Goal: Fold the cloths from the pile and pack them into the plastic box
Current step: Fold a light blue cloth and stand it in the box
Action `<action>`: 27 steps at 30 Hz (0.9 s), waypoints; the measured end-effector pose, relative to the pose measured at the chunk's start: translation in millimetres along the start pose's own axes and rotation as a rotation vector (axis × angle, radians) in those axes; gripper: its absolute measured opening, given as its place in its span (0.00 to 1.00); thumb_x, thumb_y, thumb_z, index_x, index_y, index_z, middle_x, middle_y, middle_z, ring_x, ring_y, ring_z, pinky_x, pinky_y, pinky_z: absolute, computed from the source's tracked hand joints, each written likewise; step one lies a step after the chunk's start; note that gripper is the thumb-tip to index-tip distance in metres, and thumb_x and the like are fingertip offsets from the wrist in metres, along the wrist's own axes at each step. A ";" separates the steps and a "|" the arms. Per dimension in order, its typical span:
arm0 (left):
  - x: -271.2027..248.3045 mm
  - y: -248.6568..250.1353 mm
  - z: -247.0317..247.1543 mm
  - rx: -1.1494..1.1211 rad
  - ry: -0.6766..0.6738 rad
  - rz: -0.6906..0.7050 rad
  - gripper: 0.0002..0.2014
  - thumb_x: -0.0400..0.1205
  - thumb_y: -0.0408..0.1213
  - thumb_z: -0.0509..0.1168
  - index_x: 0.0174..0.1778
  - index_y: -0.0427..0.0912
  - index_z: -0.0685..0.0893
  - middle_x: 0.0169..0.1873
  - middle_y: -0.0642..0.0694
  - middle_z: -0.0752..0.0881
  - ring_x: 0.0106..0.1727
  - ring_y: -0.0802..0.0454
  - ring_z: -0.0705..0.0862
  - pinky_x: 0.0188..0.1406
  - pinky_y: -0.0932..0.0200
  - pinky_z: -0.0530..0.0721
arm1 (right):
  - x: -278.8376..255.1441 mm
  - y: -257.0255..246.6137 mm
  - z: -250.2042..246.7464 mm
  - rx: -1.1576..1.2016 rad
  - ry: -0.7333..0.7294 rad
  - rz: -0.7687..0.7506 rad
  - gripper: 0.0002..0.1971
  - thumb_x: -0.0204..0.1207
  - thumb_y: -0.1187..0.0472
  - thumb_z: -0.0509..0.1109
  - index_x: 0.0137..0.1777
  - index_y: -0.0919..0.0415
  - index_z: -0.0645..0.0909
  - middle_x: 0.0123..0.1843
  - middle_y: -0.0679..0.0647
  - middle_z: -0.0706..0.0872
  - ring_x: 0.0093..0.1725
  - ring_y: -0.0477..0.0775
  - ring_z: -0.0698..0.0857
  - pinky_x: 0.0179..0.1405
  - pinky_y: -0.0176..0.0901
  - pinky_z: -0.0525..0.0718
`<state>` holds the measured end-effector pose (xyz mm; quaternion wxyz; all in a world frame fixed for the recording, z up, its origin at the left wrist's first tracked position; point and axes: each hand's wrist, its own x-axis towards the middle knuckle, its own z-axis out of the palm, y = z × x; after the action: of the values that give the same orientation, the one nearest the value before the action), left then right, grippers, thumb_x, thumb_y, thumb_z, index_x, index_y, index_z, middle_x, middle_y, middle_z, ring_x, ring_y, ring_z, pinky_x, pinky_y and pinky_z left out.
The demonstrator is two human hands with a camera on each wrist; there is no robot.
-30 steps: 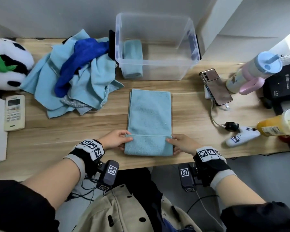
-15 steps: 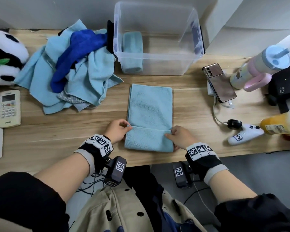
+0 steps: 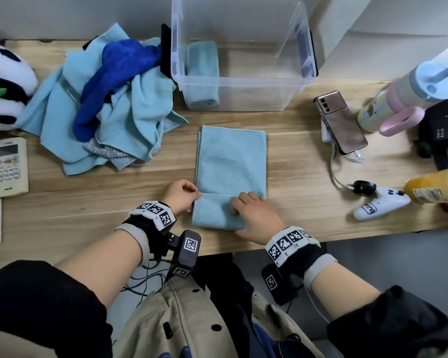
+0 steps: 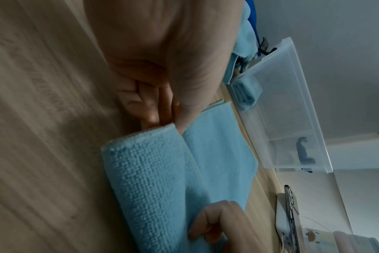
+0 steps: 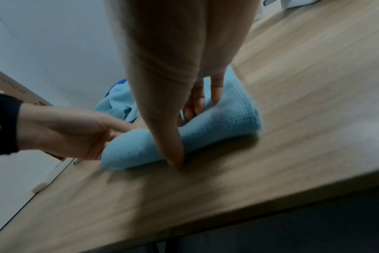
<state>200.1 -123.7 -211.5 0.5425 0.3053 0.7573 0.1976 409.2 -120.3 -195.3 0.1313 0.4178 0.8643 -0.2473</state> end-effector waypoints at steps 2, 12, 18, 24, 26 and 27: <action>-0.3 1.8 -1.3 -0.004 0.029 0.038 0.12 0.76 0.29 0.70 0.34 0.45 0.74 0.31 0.47 0.78 0.23 0.53 0.77 0.13 0.66 0.73 | 0.4 0.2 -0.5 0.029 0.038 -0.003 0.14 0.64 0.56 0.70 0.49 0.56 0.77 0.52 0.53 0.79 0.55 0.58 0.76 0.52 0.47 0.70; -16.4 21.5 -21.3 0.233 -0.374 0.352 0.17 0.67 0.35 0.79 0.50 0.47 0.85 0.42 0.60 0.83 0.38 0.82 0.77 0.44 0.85 0.71 | 9.9 13.9 -46.7 0.467 0.037 0.115 0.03 0.71 0.57 0.67 0.44 0.49 0.79 0.35 0.47 0.86 0.37 0.54 0.81 0.40 0.47 0.79; -2.0 11.8 -17.8 0.088 -0.221 0.359 0.10 0.76 0.28 0.70 0.52 0.38 0.85 0.40 0.52 0.85 0.34 0.75 0.80 0.48 0.68 0.76 | 20.0 37.3 -60.2 0.606 0.011 0.236 0.14 0.69 0.47 0.76 0.48 0.50 0.78 0.42 0.46 0.86 0.41 0.47 0.82 0.39 0.40 0.77; 5.8 14.5 -15.1 -0.028 -0.104 0.284 0.13 0.79 0.34 0.67 0.59 0.38 0.84 0.51 0.43 0.87 0.55 0.47 0.84 0.62 0.51 0.78 | 17.2 59.2 -60.4 0.687 -0.042 0.286 0.17 0.70 0.55 0.77 0.57 0.59 0.80 0.47 0.50 0.86 0.45 0.51 0.85 0.45 0.41 0.82; 6.4 16.9 -13.3 -0.040 -0.073 0.284 0.11 0.81 0.35 0.66 0.58 0.38 0.84 0.49 0.41 0.87 0.52 0.47 0.83 0.59 0.51 0.79 | 18.7 60.6 -55.8 0.755 -0.003 0.301 0.18 0.74 0.57 0.73 0.62 0.60 0.78 0.54 0.54 0.88 0.54 0.54 0.86 0.58 0.50 0.83; 6.8 18.3 -12.2 -0.048 -0.059 0.282 0.10 0.81 0.35 0.65 0.57 0.39 0.84 0.48 0.40 0.86 0.50 0.48 0.82 0.55 0.52 0.79 | 19.2 58.4 -55.1 0.784 0.019 0.321 0.19 0.76 0.58 0.71 0.66 0.60 0.76 0.56 0.56 0.87 0.56 0.55 0.86 0.61 0.53 0.82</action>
<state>191.7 -105.3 -200.6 0.5384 0.4013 0.6858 0.2806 442.2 -47.2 -175.7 -0.0085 0.5678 0.6299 -0.5298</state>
